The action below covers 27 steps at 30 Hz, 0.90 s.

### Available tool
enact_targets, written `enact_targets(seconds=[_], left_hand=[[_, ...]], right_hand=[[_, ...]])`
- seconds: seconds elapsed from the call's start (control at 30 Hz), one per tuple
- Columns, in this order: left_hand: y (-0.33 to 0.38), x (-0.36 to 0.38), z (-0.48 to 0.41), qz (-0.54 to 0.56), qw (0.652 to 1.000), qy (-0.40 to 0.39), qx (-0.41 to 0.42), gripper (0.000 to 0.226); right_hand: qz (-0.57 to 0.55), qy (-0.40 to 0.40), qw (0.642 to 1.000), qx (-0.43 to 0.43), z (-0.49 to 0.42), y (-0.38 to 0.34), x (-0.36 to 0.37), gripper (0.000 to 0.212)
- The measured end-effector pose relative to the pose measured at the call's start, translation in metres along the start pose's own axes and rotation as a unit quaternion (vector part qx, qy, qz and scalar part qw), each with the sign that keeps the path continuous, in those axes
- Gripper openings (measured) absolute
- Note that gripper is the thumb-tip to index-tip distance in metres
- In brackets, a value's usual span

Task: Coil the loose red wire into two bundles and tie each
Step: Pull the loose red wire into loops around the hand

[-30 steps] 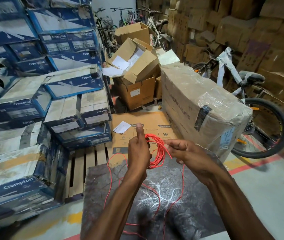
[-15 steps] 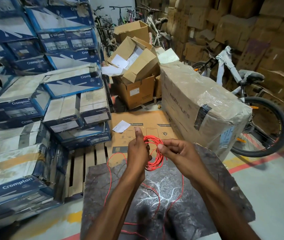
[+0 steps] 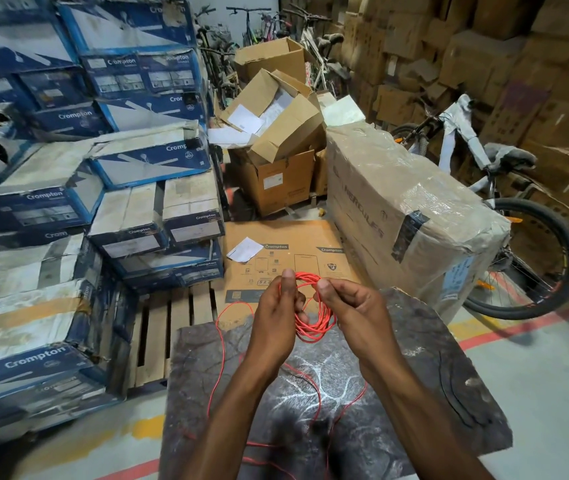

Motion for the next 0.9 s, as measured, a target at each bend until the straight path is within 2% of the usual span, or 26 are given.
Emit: enact_targets(seconds=[0.03,0.1,0.17,0.23,0.3,0.43,0.53,0.63,0.8,0.9], left_hand=[[0.001,0.001,0.000,0.037,0.999,-0.001,-0.013,0.046],[0.002,0.003,0.000,0.176,0.983,-0.012,-0.054,0.042],[0.001,0.004,-0.003,0.325,0.940,-0.027,-0.095,0.040],[0.001,0.006,-0.004,0.415,0.900,-0.050,-0.124,0.040],[0.000,0.007,-0.004,0.462,0.873,-0.065,-0.142,0.040],[0.000,0.009,-0.001,0.494,0.851,-0.074,-0.159,0.041],[0.000,0.010,0.000,0.477,0.861,-0.058,-0.166,0.042],[0.001,0.010,0.002,0.412,0.897,-0.033,-0.158,0.040],[0.003,0.015,0.007,0.206,0.972,0.028,-0.111,0.041],[0.001,0.022,0.010,0.125,0.986,0.060,-0.095,0.042]], right_hand=[[0.003,0.002,1.000,-0.004,0.000,0.000,0.002,0.007],[0.008,0.006,1.000,-0.015,0.000,0.001,0.004,0.007],[0.011,0.011,0.999,-0.030,0.000,-0.001,0.007,0.008],[0.022,0.020,0.998,-0.051,0.001,-0.002,0.007,0.008],[0.039,0.029,0.996,-0.068,0.002,-0.001,0.007,0.007],[0.059,0.045,0.995,-0.071,0.005,0.003,0.002,0.007],[0.054,0.044,0.996,-0.062,0.008,0.006,-0.001,0.010],[0.036,0.044,0.997,-0.042,0.009,0.010,-0.005,0.011],[-0.016,0.048,0.999,-0.012,0.014,0.014,-0.012,0.010],[-0.031,0.055,0.998,0.006,0.015,0.017,-0.017,0.010]])
Point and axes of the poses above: each hand's wrist, its own z-axis away from the middle knuckle, its own x-axis out of the palm, y = z × x, the point moved 3 cm from there along -z, towards the middle knuckle, and after that the axes turned 5 degrees about -z, right-handed, at the moved point
